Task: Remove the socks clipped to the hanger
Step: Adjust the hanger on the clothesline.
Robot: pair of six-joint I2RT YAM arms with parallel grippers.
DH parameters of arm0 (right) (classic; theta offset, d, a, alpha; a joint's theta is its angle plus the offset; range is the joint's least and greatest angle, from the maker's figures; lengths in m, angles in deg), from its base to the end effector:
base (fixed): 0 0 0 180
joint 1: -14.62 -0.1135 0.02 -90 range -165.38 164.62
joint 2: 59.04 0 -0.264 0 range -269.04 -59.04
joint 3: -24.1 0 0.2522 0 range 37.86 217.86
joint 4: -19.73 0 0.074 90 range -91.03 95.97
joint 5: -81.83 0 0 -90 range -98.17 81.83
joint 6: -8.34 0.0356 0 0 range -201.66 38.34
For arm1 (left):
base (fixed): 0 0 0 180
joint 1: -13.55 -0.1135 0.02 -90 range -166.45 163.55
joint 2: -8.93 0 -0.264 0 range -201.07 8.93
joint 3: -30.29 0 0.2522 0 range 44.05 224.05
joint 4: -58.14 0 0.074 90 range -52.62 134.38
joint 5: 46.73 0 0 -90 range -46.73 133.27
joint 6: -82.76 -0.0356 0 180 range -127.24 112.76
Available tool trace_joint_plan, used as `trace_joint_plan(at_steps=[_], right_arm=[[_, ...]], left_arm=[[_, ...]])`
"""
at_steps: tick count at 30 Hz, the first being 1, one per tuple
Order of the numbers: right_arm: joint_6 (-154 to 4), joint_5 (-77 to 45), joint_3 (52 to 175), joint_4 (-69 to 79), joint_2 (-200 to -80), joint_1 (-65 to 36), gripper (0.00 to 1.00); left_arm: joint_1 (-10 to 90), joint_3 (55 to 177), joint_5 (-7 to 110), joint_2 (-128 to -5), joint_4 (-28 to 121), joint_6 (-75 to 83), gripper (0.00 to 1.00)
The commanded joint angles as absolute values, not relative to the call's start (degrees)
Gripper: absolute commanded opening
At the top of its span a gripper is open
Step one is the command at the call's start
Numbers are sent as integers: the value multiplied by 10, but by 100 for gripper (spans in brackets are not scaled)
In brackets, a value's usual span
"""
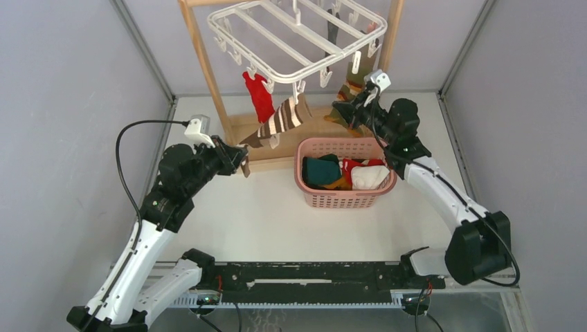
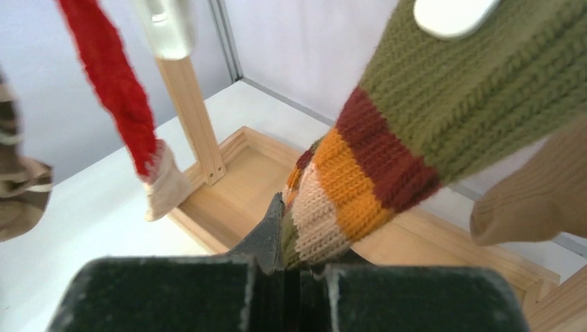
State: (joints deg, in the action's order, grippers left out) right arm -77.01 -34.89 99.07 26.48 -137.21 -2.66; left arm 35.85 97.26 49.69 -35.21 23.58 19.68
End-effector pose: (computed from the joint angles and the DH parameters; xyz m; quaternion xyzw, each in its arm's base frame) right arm 0.3039 0.1113 0.3644 -0.2406 0.6438 0.2902 0.6659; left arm 0.1558 -0.0682 0.3730 0.0041 0.7752 -0.3019 0.5548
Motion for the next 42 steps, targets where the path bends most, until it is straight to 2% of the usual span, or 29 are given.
trace_joint_plan(at_steps=[1, 4, 7, 12, 22, 27, 34, 42], right_arm=[[-832, -279, 968, 222, -1304, -78, 0], [-845, -248, 947, 209, -1267, -116, 0], [-853, -218, 934, 196, -1238, -154, 0], [-870, -168, 934, 177, -1208, -226, 0], [-875, -120, 966, 186, -1237, -326, 0], [-873, -112, 1007, 196, -1292, -367, 0], [-870, -118, 1083, 196, -1374, -401, 0], [-850, -122, 1146, 181, -1426, -415, 0]], left_arm=[[353, 998, 487, -349, 234, 189, 18], [353, 997, 481, -347, 227, 189, 26], [352, 997, 479, -341, 220, 189, 40], [352, 993, 479, -326, 210, 191, 57], [352, 986, 503, -296, 200, 196, 61], [352, 966, 542, -283, 223, 202, 68], [352, 928, 592, -273, 272, 214, 71], [359, 903, 589, -289, 316, 225, 72]])
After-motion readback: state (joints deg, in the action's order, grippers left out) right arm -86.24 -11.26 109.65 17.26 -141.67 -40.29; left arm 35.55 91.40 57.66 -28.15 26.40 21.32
